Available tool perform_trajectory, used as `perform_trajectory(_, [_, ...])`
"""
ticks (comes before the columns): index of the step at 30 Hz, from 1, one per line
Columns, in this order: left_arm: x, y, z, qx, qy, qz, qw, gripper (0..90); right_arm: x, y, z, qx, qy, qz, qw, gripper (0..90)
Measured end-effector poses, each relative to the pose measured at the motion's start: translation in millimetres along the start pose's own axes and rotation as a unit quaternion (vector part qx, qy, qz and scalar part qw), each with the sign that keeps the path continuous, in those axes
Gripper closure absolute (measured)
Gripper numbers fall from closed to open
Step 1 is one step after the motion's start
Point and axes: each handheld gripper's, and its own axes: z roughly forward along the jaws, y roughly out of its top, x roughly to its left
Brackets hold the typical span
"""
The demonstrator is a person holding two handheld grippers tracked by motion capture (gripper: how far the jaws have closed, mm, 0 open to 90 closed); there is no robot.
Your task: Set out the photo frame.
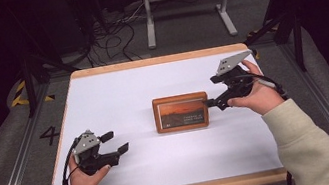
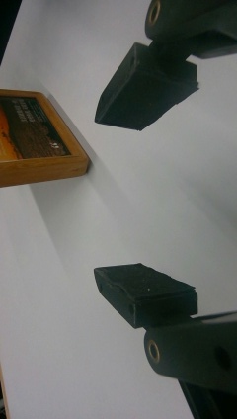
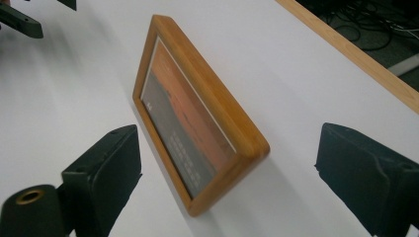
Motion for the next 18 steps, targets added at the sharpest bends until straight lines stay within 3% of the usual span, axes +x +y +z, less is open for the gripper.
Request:
perform_trajectory(6, [1.0,0.4,0.7,-0.002,-0.003,-0.009,1.0,24.9,-4.6,-16.2,-15.4,-0.007,-0.014,0.021,0.9997,10.8])
perform_trajectory(7, [2.6,0.9,0.9,-0.005,0.002,0.0,1.0,24.8,-5.8,-20.8,-19.2,-0.008,-0.019,0.028,0.9994,10.8])
perform_trajectory(9, [2.5,0.8,0.6,-0.004,0.003,-0.002,1.0,24.9,-7.1,-27.0,-24.2,-0.012,-0.027,0.035,0.999,10.9])
perform_trajectory(18, [3.6,0.0,-0.4,-0.005,0.011,-0.001,0.9999,25.6,-2.9,-61.3,-36.0,-0.051,-0.061,0.075,0.994,11.9])
